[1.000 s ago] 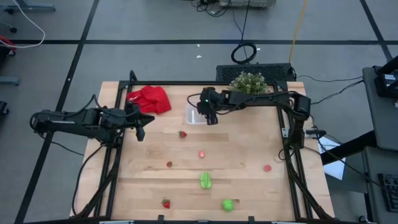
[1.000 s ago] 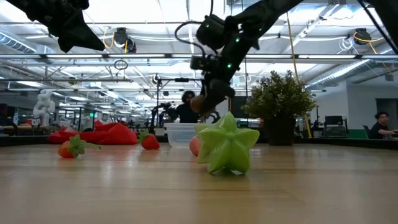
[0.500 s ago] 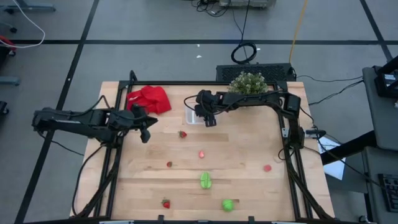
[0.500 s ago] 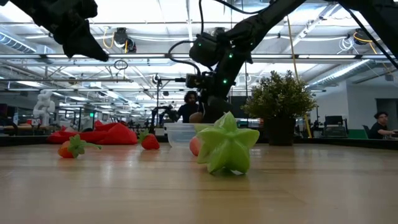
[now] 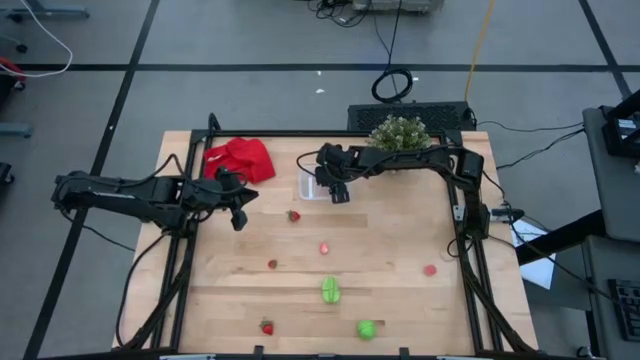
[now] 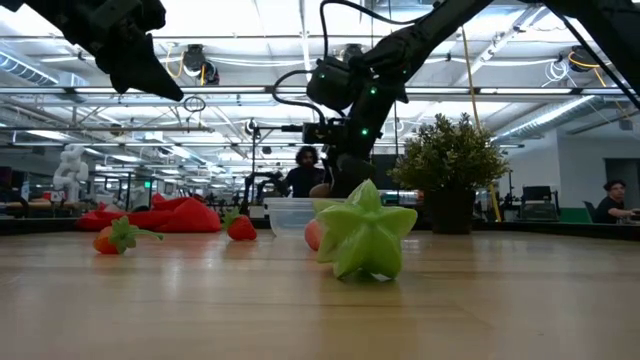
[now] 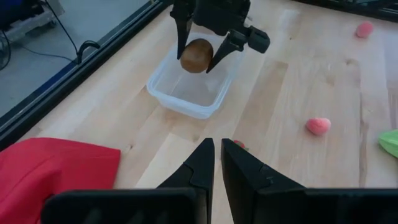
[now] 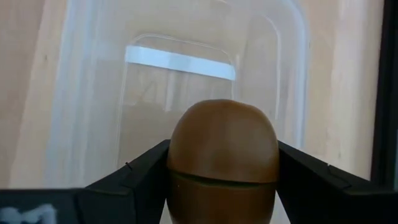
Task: Pick and placing Produce into tupperware
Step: Put the kiwi into the bin
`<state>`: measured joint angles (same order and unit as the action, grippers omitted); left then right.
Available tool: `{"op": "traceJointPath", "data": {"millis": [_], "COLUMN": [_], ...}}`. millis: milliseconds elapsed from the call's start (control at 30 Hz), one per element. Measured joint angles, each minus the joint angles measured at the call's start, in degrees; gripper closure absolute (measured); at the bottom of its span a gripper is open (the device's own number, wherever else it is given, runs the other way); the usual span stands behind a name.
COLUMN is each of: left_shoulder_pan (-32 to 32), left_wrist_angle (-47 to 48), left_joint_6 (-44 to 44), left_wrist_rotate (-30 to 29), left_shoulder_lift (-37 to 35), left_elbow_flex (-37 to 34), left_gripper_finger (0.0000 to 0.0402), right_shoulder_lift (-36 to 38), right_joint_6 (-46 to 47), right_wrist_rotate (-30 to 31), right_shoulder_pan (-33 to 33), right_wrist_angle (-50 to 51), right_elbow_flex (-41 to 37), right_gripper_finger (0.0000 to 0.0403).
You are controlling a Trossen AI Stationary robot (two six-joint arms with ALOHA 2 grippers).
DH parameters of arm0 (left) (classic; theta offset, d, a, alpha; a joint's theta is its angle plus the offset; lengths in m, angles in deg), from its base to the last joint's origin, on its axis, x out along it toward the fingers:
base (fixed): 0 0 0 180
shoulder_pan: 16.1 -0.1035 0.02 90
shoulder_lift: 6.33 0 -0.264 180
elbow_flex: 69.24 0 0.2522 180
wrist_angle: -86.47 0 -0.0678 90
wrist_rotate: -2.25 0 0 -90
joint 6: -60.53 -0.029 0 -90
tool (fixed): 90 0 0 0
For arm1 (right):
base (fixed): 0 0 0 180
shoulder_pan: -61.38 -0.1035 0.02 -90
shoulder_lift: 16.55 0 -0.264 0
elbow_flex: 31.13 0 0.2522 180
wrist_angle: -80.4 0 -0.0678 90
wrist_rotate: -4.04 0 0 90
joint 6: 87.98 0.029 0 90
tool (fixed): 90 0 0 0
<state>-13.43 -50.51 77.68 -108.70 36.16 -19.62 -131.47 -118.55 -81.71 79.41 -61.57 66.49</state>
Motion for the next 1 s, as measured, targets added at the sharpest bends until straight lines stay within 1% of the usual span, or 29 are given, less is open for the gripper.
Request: {"op": "traceJointPath", "data": {"millis": [400, 667, 1000], "left_shoulder_pan": [-0.01, -0.01, -0.01], "left_wrist_angle": [0.02, 0.07, 0.09], "left_joint_6": [-0.02, -0.02, -0.02], "left_wrist_rotate": [0.00, 0.00, 0.02], "left_shoulder_lift": [0.01, 0.01, 0.01], "left_elbow_flex": [0.00, 0.00, 0.00], "left_gripper_finger": [0.0369, 0.0369, 0.0369], "right_shoulder_lift": [0.00, 0.00, 0.00], "right_joint_6": [0.81, -1.42, -1.61], "right_wrist_rotate": [0.00, 0.13, 0.15], "right_shoulder_pan": [-0.02, -0.15, -0.17], "right_wrist_angle": [0.28, -0.99, -1.46], "right_elbow_flex": [0.00, -0.02, -0.02], "right_gripper_finger": [0.0156, 0.0156, 0.0155]}}
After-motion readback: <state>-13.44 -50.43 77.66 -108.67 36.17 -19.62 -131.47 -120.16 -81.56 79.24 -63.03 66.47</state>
